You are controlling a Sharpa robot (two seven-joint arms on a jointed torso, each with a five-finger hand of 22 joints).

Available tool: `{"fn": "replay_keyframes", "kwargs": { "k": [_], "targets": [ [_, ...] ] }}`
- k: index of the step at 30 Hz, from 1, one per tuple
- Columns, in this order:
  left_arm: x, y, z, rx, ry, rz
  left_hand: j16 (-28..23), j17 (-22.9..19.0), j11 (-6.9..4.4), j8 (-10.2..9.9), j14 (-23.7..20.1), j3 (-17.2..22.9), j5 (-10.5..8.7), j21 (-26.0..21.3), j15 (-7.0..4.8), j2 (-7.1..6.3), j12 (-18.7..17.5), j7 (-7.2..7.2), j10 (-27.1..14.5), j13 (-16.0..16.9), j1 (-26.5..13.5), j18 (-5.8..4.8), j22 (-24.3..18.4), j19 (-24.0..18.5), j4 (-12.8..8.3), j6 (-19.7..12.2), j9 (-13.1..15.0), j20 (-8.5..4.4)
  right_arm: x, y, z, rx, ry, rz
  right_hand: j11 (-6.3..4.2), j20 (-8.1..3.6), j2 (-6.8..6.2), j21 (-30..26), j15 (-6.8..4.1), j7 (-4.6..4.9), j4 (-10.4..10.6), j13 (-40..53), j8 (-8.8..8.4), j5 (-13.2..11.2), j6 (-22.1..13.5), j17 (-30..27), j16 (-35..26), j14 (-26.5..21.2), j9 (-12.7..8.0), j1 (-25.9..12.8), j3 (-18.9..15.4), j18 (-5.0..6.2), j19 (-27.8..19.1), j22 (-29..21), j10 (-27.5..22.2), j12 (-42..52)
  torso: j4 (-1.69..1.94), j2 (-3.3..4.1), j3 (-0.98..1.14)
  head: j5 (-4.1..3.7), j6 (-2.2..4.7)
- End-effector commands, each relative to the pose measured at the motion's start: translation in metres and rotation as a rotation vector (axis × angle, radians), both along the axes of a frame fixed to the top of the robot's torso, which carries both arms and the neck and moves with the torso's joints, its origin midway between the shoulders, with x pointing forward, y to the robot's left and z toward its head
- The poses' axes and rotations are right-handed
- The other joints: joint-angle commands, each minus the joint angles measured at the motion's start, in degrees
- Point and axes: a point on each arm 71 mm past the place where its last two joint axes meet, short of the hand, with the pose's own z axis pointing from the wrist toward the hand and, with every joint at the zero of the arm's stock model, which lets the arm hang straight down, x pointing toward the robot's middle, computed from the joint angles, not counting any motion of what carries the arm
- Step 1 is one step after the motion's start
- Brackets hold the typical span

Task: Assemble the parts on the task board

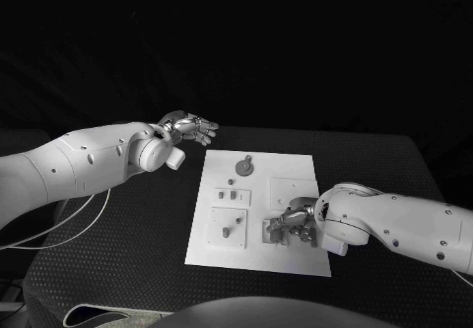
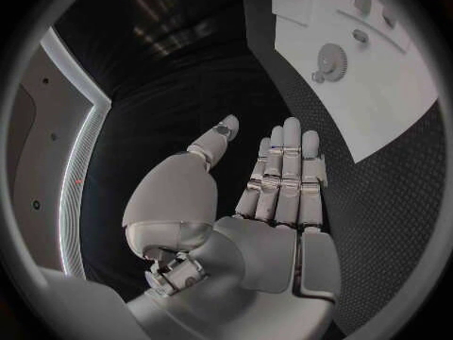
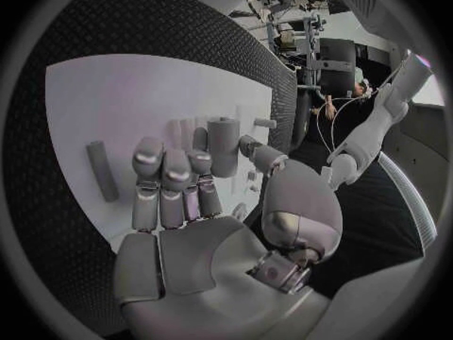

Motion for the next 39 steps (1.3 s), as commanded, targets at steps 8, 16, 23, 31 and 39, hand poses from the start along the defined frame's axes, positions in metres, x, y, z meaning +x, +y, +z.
{"fn": "replay_keyframes", "kwargs": {
  "k": [8,16,23,31,39],
  "targets": [
    [0.0,-0.002,0.001,-0.01,-0.002,-0.013,-0.32,0.13,-0.11,0.4,0.48,0.01,-0.02,-0.36,0.08,-0.11,0.12,0.01,0.44,-0.08,-0.68,1.01,0.09,0.38,0.31,-0.36,-0.09,0.01,-0.005,0.003,-0.004,-0.009,0.016,0.036,-0.07,-0.06,-1.46,0.22,-0.29,0.13,0.73,0.22,-0.48,-0.26,-0.77,0.35,-0.54,-0.2,0.41,-0.93,-2.86,3.23,-0.22,-0.11,-0.51,-0.45,-0.01,-0.03,0.01,0.09,-0.12],
    [0.0,-0.002,0.001,-0.01,-0.002,-0.013,-0.34,0.17,-0.11,0.41,0.48,0.01,-0.01,-0.37,0.07,-0.13,0.12,0.01,0.44,-0.08,-0.67,1.01,0.11,0.39,0.33,-0.38,-0.1,0.01,-0.005,0.002,-0.004,-0.012,0.015,0.039,-0.06,-0.15,-1.92,0.26,-0.3,0.14,0.56,0.3,-0.52,-0.26,-0.93,0.48,-0.65,-0.27,0.56,-0.85,-3.94,3.23,-0.37,-0.12,-0.64,-0.48,-0.02,-0.03,0.01,0.13,-0.19],
    [0.0,-0.002,0.001,-0.01,-0.002,-0.013,-0.37,0.2,-0.11,0.42,0.49,0.02,-0.01,-0.39,0.07,-0.14,0.12,0.01,0.45,-0.08,-0.67,1.01,0.13,0.39,0.34,-0.38,-0.1,0.0,-0.005,0.002,-0.004,-0.013,0.016,0.04,-0.07,-0.19,-1.82,0.26,-0.3,0.13,0.62,0.34,-0.5,-0.26,-0.94,0.54,-0.69,-0.3,0.64,-0.84,-4.32,3.23,-0.43,-0.14,-0.67,-0.48,-0.02,0.0,0.03,0.13,-0.26],
    [0.0,-0.002,0.001,-0.01,-0.003,-0.013,-0.39,0.24,-0.11,0.43,0.49,0.04,-0.01,-0.41,0.07,-0.15,0.12,0.01,0.45,-0.08,-0.65,1.01,0.15,0.39,0.35,-0.39,-0.11,0.0,-0.003,0.0,-0.003,0.009,-0.014,0.035,-0.13,-0.32,-1.03,0.29,-0.35,0.07,0.37,0.38,-0.43,-0.26,-0.86,0.65,-0.73,-0.26,0.79,0.21,-4.05,3.22,-0.46,-0.17,-0.64,-0.48,-0.01,-0.05,0.01,0.06,-0.14],
    [0.0,-0.001,0.001,-0.009,-0.004,-0.009,-0.41,0.26,-0.11,0.45,0.5,0.04,0.0,-0.42,0.07,-0.13,0.12,0.01,0.46,-0.08,-0.66,1.01,0.16,0.4,0.38,-0.38,-0.12,0.0,-0.001,-0.011,0.008,0.076,-0.076,0.031,-0.18,-0.42,-0.93,0.29,-0.41,0.02,-0.06,0.39,-0.37,-0.24,-0.78,0.73,-0.88,-0.25,0.97,1.51,-3.74,3.23,-0.43,-0.26,-0.44,-0.47,-0.03,-0.05,0.08,0.0,0.12]
  ]
}}
